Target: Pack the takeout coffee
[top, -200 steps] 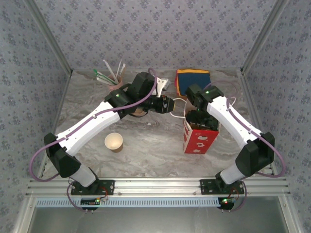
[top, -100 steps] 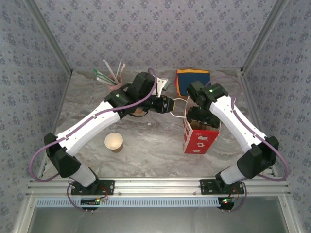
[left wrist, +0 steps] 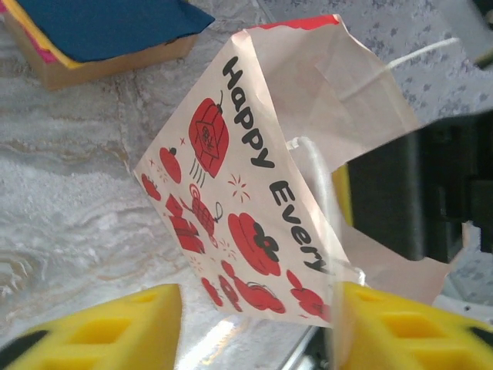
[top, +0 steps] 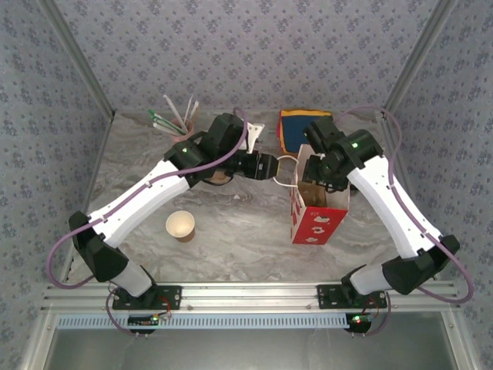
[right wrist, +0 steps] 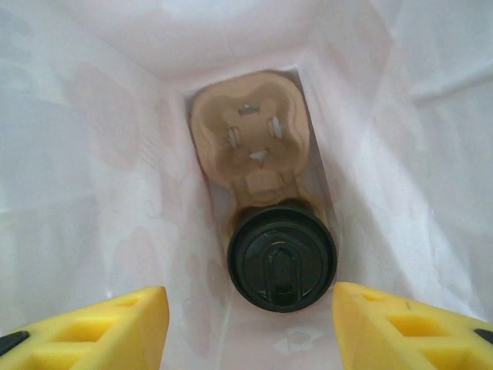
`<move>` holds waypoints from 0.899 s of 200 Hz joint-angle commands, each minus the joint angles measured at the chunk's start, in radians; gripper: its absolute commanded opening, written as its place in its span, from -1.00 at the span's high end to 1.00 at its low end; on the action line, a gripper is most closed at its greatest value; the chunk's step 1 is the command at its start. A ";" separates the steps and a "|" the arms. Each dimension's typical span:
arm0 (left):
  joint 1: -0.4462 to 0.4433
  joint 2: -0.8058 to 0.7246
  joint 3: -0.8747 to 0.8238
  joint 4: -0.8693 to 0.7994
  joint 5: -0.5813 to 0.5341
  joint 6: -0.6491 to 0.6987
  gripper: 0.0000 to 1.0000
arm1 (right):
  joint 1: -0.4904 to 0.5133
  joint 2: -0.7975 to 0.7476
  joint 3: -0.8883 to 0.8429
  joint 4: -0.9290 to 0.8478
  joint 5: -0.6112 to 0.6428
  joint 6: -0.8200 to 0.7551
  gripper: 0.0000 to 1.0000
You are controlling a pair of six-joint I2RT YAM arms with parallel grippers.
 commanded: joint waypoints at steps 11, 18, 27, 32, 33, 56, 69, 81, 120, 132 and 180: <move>0.022 -0.017 0.120 -0.057 0.003 0.009 -0.31 | 0.009 -0.073 0.073 0.037 0.037 -0.050 -0.01; 0.025 -0.018 0.134 -0.060 0.001 0.012 -0.22 | 0.007 -0.083 0.078 0.040 0.030 -0.052 -0.01; 0.029 -0.016 0.144 -0.061 -0.006 0.009 -0.24 | 0.004 -0.092 0.075 0.045 0.015 -0.061 0.01; 0.031 -0.013 0.149 -0.063 -0.006 0.006 -0.27 | 0.000 -0.093 0.074 0.044 0.012 -0.064 0.02; 0.031 -0.011 0.150 -0.064 -0.005 0.006 -0.27 | -0.001 -0.094 0.074 0.043 0.011 -0.065 0.02; 0.036 0.016 0.204 -0.105 -0.021 0.011 -0.34 | -0.013 -0.089 0.062 0.044 -0.019 -0.088 -0.03; 0.054 0.025 0.234 -0.131 -0.027 0.015 -0.35 | -0.014 -0.089 0.068 0.056 -0.019 -0.100 -0.04; 0.082 0.026 0.252 -0.147 -0.041 0.019 -0.35 | -0.014 -0.091 0.079 0.080 -0.023 -0.102 0.05; 0.227 0.048 0.304 -0.238 -0.161 0.122 -0.32 | -0.001 -0.097 0.109 0.179 -0.085 -0.210 0.13; 0.291 0.058 0.289 -0.252 -0.224 0.148 -0.24 | 0.009 -0.095 0.122 0.214 -0.088 -0.225 0.13; 0.531 0.106 0.146 -0.105 -0.291 0.186 0.12 | 0.036 -0.079 0.183 0.348 -0.102 -0.311 0.05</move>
